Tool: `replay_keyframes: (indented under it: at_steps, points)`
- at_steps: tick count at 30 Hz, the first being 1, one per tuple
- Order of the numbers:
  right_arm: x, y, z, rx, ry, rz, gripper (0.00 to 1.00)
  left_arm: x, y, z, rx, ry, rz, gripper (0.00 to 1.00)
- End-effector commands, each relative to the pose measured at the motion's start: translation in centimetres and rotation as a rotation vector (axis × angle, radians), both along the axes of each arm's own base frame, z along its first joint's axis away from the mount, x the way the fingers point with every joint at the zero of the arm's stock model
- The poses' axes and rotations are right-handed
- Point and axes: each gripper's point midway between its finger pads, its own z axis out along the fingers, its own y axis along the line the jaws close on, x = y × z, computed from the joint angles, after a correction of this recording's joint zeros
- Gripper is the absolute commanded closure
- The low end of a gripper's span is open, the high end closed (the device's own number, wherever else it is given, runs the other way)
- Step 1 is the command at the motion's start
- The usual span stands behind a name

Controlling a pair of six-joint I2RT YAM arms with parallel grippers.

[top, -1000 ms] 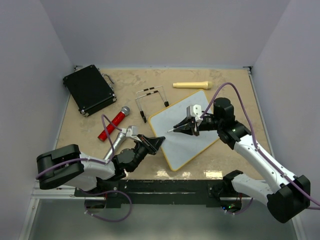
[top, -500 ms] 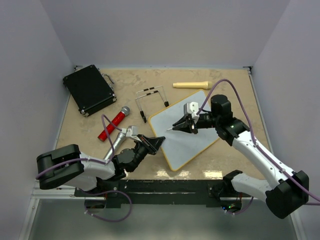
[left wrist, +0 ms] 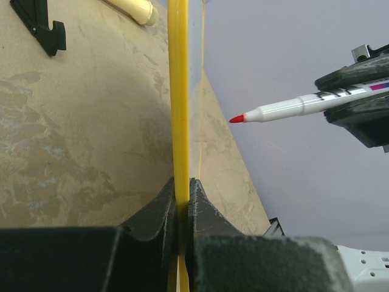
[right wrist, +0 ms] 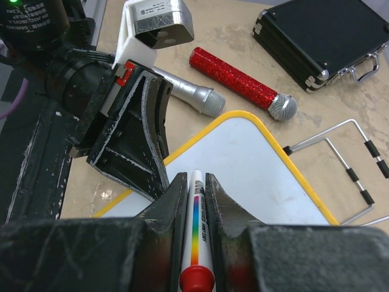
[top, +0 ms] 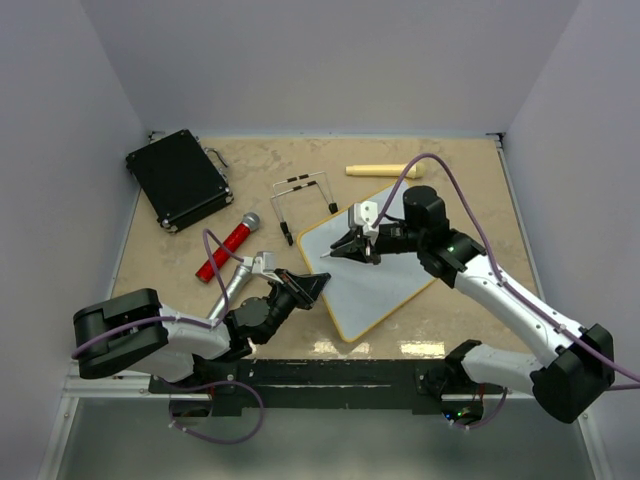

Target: Write a sentence on the whiteboard

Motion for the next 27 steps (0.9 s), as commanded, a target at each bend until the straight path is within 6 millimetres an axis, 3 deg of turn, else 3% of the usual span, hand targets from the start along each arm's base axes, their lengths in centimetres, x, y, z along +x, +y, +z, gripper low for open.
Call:
replay_keyframes:
  at_steps: [1, 27]
  points:
    - [1.7, 0.6, 0.9, 0.019, -0.033, -0.077, 1.00, -0.1, -0.7, 3.2, -0.096, -0.051, -0.009, 1.00]
    - [3.4, 0.6, 0.4, 0.021, -0.007, -0.154, 1.00, -0.4, -0.8, 3.2, -0.083, -0.079, -0.033, 1.00]
